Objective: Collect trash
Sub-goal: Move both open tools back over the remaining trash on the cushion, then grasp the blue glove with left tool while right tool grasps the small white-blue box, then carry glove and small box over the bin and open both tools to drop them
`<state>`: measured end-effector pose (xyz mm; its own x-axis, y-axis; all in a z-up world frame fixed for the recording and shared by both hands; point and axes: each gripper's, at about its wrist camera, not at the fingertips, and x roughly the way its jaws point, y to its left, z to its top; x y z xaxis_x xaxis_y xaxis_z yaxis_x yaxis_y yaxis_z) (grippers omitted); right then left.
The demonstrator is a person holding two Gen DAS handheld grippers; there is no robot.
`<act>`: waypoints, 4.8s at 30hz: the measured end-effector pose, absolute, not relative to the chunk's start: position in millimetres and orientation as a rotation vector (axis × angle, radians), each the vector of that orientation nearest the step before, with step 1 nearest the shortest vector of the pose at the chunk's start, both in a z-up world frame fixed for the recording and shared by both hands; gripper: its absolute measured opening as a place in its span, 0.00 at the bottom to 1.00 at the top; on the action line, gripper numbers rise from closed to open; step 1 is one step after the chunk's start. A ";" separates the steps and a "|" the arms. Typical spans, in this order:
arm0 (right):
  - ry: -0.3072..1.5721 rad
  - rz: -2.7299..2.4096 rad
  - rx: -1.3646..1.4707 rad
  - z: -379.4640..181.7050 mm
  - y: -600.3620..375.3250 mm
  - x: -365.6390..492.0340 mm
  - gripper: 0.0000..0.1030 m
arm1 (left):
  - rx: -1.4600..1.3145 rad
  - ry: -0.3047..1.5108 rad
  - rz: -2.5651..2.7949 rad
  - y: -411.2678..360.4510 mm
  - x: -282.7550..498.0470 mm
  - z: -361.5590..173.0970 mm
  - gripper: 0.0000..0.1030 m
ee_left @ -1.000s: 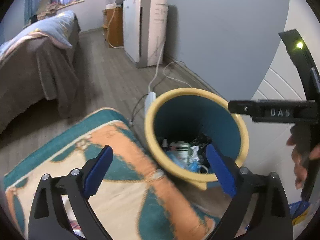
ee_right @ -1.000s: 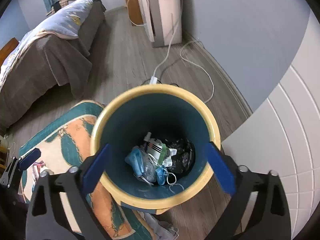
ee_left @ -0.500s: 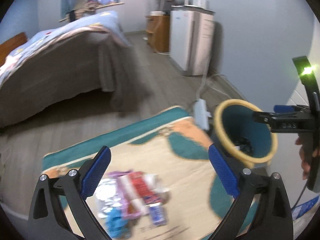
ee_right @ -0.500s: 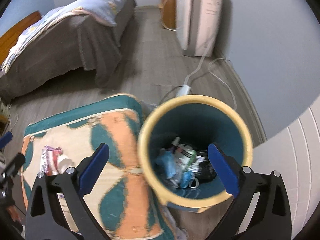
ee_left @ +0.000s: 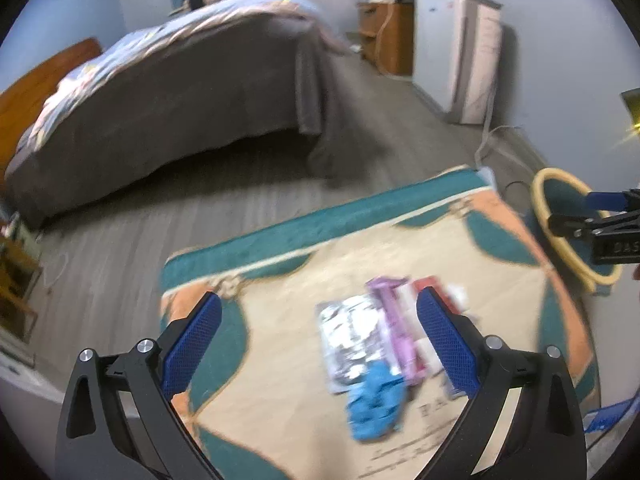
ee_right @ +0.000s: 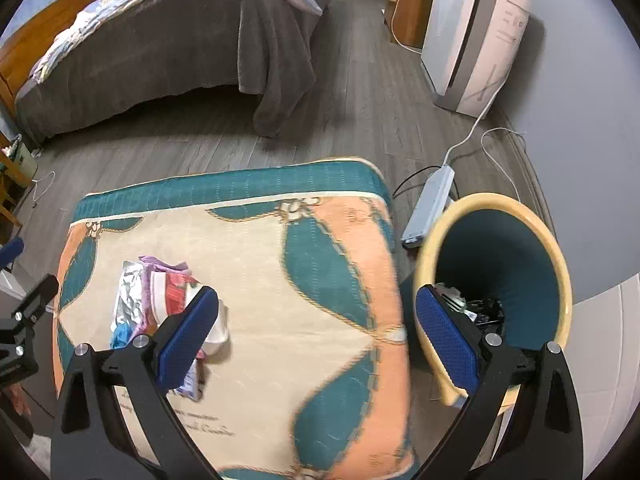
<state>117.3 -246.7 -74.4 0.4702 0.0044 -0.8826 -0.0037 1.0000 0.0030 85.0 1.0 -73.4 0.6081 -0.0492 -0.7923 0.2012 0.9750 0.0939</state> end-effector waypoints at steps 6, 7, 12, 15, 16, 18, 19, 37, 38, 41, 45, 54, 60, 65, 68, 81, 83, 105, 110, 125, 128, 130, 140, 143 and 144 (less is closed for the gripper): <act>1.135 0.022 0.042 -92.6 -213.4 129.3 0.94 | 0.192 0.976 -0.142 20.8 88.9 -98.5 0.94; 1.143 0.028 0.036 -95.1 -207.7 130.4 0.94 | 0.206 0.979 -0.147 21.8 88.1 -100.7 0.94; 1.156 0.053 -0.021 -103.4 -181.4 134.2 0.94 | 0.238 0.992 -0.170 28.8 86.0 -109.4 0.94; 1.184 0.075 -0.036 -111.1 -172.2 132.3 0.94 | 0.191 1.022 -0.204 35.0 85.5 -115.2 0.94; 1.192 0.080 -0.046 -113.1 -169.8 131.3 0.94 | 0.189 1.029 -0.216 34.7 84.7 -117.5 0.94; 1.201 0.080 -0.073 -116.0 -167.5 127.5 0.94 | 0.204 1.038 -0.241 33.4 81.9 -121.4 0.94; 1.204 0.071 -0.085 -116.7 -167.9 124.6 0.94 | 0.217 1.040 -0.249 32.6 80.1 -122.8 0.94; 1.313 0.101 0.053 -148.2 -171.3 83.1 0.47 | 0.358 1.127 -0.383 6.1 52.6 -148.2 0.93; 1.323 0.117 0.059 -150.6 -170.1 83.7 0.45 | 0.358 1.130 -0.390 5.2 52.7 -149.4 0.93; 1.350 0.154 0.057 -159.0 -164.7 85.6 0.44 | 0.366 1.136 -0.416 1.3 52.3 -153.1 0.92; 1.400 0.190 0.050 -177.0 -158.5 88.1 0.41 | 0.400 1.159 -0.446 -4.5 52.1 -163.4 0.83; 1.430 0.263 0.042 -183.5 -148.3 91.0 0.22 | 0.490 1.206 -0.545 -26.2 48.0 -183.5 0.38; 1.401 0.283 0.020 -165.9 -144.4 88.6 0.18 | 0.431 1.166 -0.558 -24.5 52.9 -163.2 0.36; 1.342 0.303 0.033 -138.5 -143.6 82.9 0.18 | 0.385 1.112 -0.532 -16.3 56.7 -141.1 0.36; 1.294 0.309 0.034 -117.7 -148.5 81.2 0.18 | 0.335 1.072 -0.521 -15.6 57.5 -124.1 0.36; 1.065 0.190 0.073 -50.5 -218.5 89.5 0.18 | 0.207 0.908 -0.490 -36.9 73.4 -62.9 0.36; 1.057 0.164 0.095 -48.1 -237.4 93.0 0.18 | 0.205 0.893 -0.490 -44.9 76.5 -59.3 0.36; 0.974 -0.052 0.241 -41.7 -400.1 94.2 0.18 | 0.214 0.847 -0.601 -175.1 98.2 -68.1 0.36; 0.959 -0.108 0.272 -40.8 -433.1 89.9 0.18 | 0.239 0.845 -0.639 -206.7 97.0 -73.4 0.36; 1.017 -0.252 0.393 -76.3 -509.4 72.4 0.18 | 0.328 0.864 -0.771 -302.0 78.3 -100.3 0.36; 1.033 -0.266 0.391 -82.6 -513.9 70.5 0.18 | 0.365 0.877 -0.800 -319.9 71.5 -111.3 0.36; 1.038 -0.281 0.389 -85.3 -517.7 68.9 0.18 | 0.392 0.882 -0.812 -330.5 67.1 -118.9 0.36; 0.975 -0.348 0.339 -73.8 -524.8 65.0 0.53 | 0.380 0.857 -0.814 -347.2 69.3 -127.5 0.54; 0.963 -0.354 0.341 -69.4 -526.1 64.6 0.60 | 0.357 0.828 -0.788 -345.6 71.1 -123.8 0.78; 0.958 -0.356 0.343 -67.7 -525.9 64.4 0.66 | 0.351 0.822 -0.777 -344.0 71.8 -122.1 0.85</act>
<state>64.4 -525.9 -67.7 0.5262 -0.1419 -0.8384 0.4397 0.8893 0.1254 71.8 -344.0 -122.1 0.4313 -0.4795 -0.7642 0.7361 0.6768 -0.0092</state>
